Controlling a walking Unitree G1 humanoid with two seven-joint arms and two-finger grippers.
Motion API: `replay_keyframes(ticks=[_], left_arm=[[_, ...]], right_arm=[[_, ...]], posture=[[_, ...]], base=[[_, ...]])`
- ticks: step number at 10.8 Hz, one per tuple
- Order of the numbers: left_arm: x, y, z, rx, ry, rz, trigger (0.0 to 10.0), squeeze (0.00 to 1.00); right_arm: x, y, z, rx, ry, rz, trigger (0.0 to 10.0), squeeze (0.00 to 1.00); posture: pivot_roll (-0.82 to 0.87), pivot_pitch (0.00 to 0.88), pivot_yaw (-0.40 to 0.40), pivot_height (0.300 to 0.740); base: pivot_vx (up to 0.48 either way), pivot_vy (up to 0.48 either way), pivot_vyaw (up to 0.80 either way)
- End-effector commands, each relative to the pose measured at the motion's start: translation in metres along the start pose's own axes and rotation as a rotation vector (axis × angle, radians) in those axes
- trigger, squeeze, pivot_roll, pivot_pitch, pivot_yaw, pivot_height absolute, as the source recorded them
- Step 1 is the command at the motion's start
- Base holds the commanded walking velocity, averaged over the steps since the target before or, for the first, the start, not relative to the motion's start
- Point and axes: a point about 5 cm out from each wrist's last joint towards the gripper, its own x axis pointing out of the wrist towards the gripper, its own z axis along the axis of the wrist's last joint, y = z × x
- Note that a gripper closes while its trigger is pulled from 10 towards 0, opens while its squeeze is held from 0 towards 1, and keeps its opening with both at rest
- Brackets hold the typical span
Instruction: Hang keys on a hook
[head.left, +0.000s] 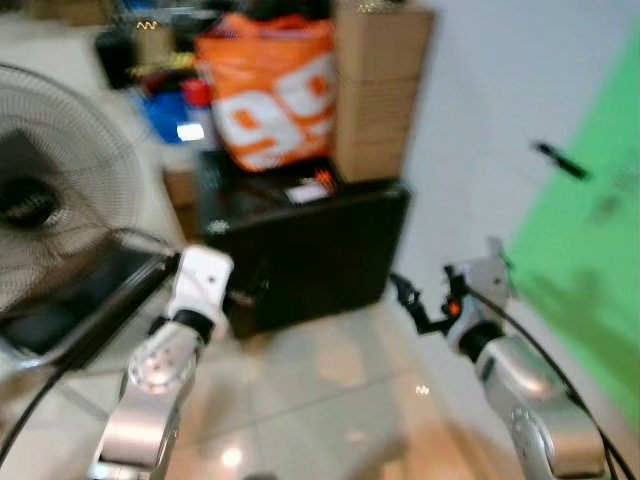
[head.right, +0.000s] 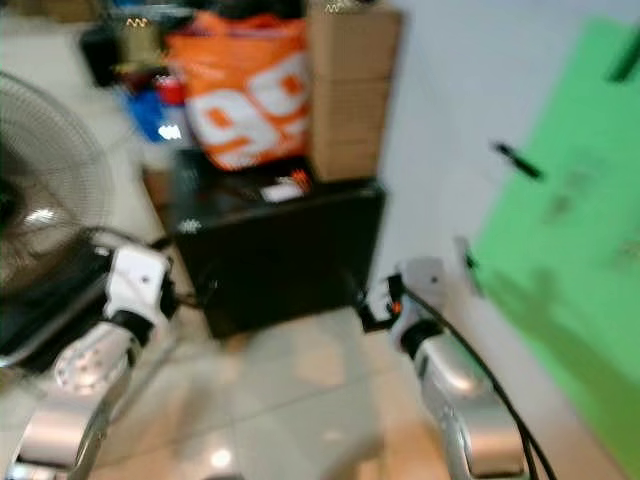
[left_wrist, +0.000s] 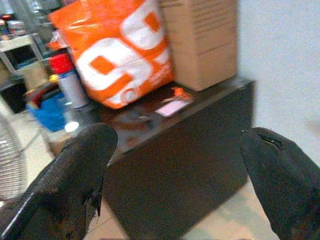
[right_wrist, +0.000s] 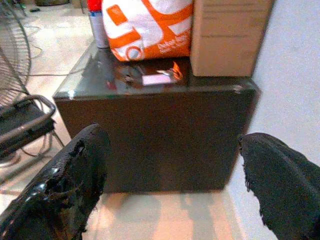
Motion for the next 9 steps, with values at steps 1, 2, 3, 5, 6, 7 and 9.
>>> replay_keyframes(ticks=[1, 2, 3, 5, 6, 7, 9], left_arm=[[0.000, 0.005, 0.004, 0.009, -0.009, 0.010, 10.0, 0.00], [0.001, 0.005, 0.004, 0.008, -0.009, 0.010, 10.0, 0.00], [0.001, 0.007, 0.003, 0.007, -0.006, 0.008, 10.0, 0.00], [0.002, 0.008, 0.002, 0.010, -0.005, 0.003, 10.0, 0.00], [0.003, 0.008, 0.002, 0.011, -0.005, 0.003, 10.0, 0.00], [0.004, 0.009, 0.003, 0.012, -0.005, 0.002, 10.0, 0.00], [0.007, 0.010, 0.003, 0.017, -0.007, -0.005, 10.0, 0.00]], right_arm=[[0.003, 0.004, 0.003, -0.006, -0.003, 0.009, 10.0, 1.00], [0.003, 0.003, 0.003, -0.009, -0.004, -0.003, 10.0, 1.00], [0.003, 0.000, 0.003, -0.020, -0.003, -0.030, 10.0, 1.00], [0.003, -0.004, 0.001, -0.026, 0.007, -0.070, 10.0, 1.00], [0.003, -0.005, 0.000, -0.021, 0.003, -0.080, 10.0, 1.00], [0.003, -0.007, 0.001, -0.016, -0.002, -0.091, 10.0, 1.00], [0.003, -0.012, 0.001, -0.015, -0.009, -0.138, 10.0, 1.00]], posture=[[-0.06, 0.000, -0.010, 0.740], [-0.06, 0.000, -0.008, 0.740], [-0.06, 0.000, -0.004, 0.740], [-0.06, 0.000, -0.001, 0.740], [-0.06, 0.000, 0.002, 0.740], [-0.06, 0.000, 0.003, 0.740], [-0.07, 0.000, 0.009, 0.740]], base=[[0.311, 0.000, 0.00], [0.315, 0.000, 0.00], [0.322, 0.000, 0.00], [0.324, 0.000, 0.00], [0.326, 0.000, 0.00], [0.326, 0.000, 0.00], [0.328, 0.000, 0.00]])
